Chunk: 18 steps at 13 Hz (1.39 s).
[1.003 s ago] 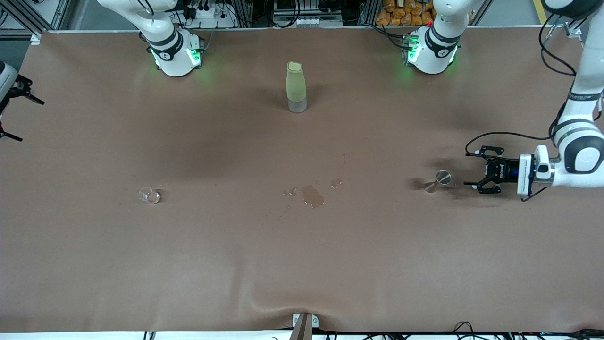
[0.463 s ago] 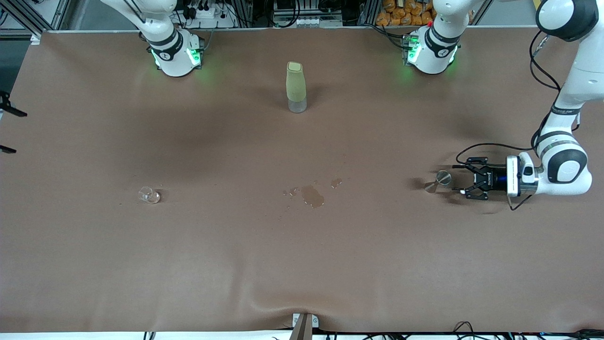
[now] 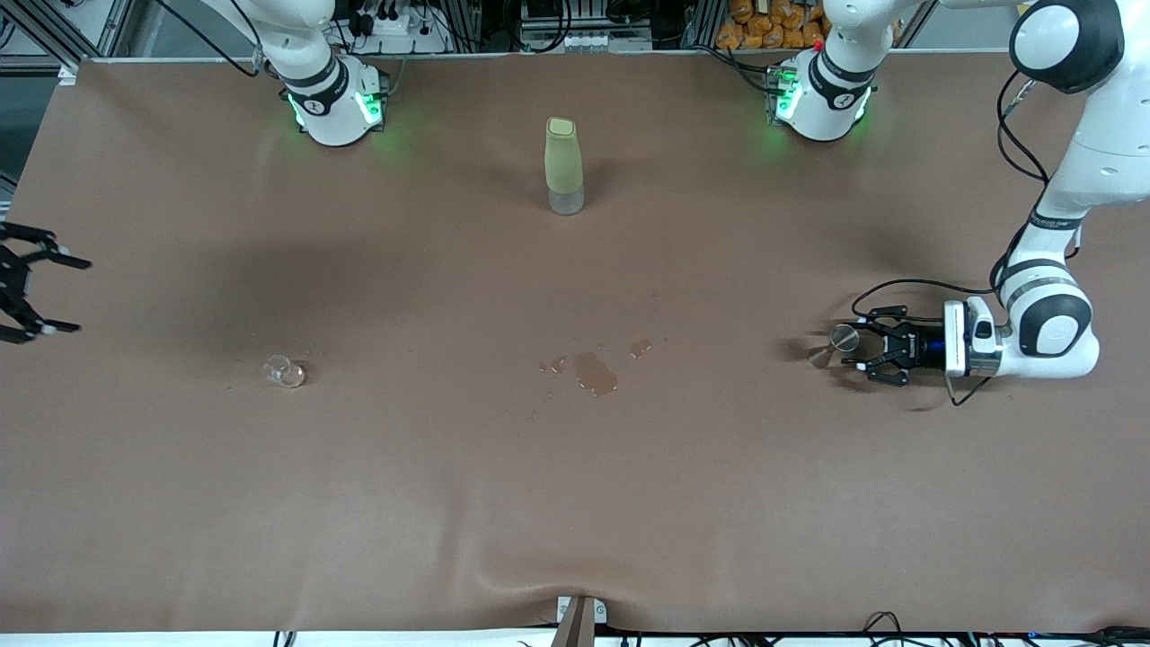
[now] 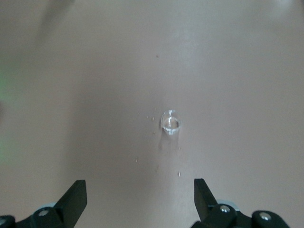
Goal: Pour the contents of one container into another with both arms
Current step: 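Reach the left gripper to the jigger while the right gripper reaches the beaker, then close the left gripper on the jigger while the right gripper grips the beaker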
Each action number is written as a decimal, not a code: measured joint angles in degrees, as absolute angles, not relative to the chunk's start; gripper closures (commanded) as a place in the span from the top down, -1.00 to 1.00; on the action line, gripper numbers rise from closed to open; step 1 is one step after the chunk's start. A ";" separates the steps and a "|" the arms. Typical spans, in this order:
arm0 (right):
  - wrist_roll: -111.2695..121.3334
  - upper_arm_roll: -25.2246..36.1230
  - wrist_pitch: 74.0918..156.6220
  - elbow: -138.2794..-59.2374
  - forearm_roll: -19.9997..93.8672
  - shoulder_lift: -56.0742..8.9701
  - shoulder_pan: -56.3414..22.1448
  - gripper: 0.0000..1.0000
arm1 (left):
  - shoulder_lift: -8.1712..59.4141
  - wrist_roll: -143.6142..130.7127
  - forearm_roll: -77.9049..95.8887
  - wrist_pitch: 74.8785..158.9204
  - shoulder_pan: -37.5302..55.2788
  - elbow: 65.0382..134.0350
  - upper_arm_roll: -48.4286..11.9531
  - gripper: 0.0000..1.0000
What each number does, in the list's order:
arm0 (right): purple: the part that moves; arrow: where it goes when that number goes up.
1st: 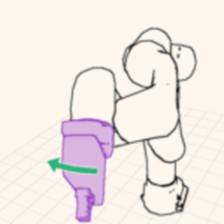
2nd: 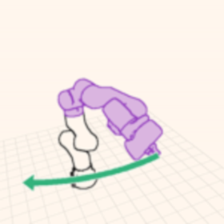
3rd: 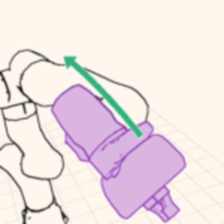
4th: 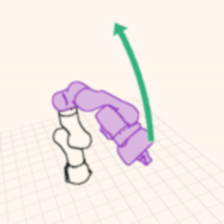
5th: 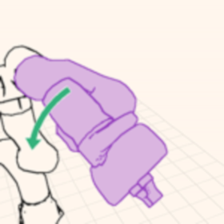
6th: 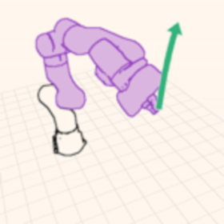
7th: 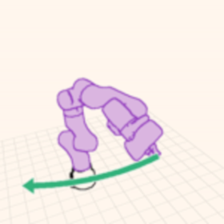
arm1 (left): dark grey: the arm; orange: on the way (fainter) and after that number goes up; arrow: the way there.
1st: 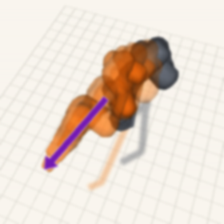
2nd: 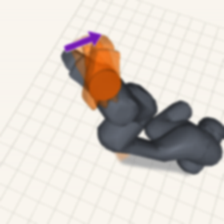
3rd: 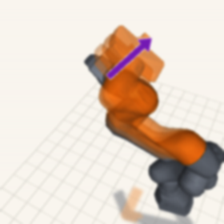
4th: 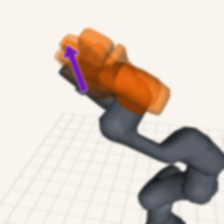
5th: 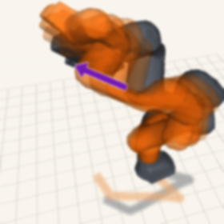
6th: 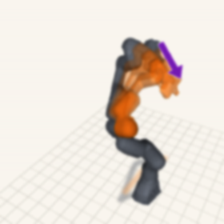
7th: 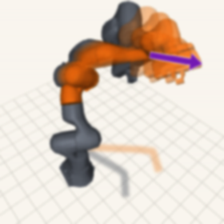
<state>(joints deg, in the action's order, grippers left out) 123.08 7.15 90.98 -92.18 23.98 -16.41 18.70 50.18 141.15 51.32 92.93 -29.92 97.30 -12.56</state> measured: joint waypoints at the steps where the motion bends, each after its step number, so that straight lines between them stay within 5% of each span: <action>1: 124.12 7.22 91.13 -92.21 26.29 -18.36 18.70 1.00 | 50.50 142.18 51.61 92.97 -29.69 97.27 -12.57 0.11; 10: 142.87 11.73 92.17 -92.45 47.60 -37.33 18.70 1.00 | 51.89 143.88 52.08 93.27 -29.46 96.99 -12.54 0.00; 18: 154.24 13.98 90.01 -93.97 61.34 -46.33 18.75 1.00 | 52.20 145.14 53.86 93.28 -28.33 96.77 -12.59 -0.08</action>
<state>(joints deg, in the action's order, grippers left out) 154.24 13.98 90.01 -93.97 61.34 -46.33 18.75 52.20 145.14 53.86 93.28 -28.33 96.77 -12.59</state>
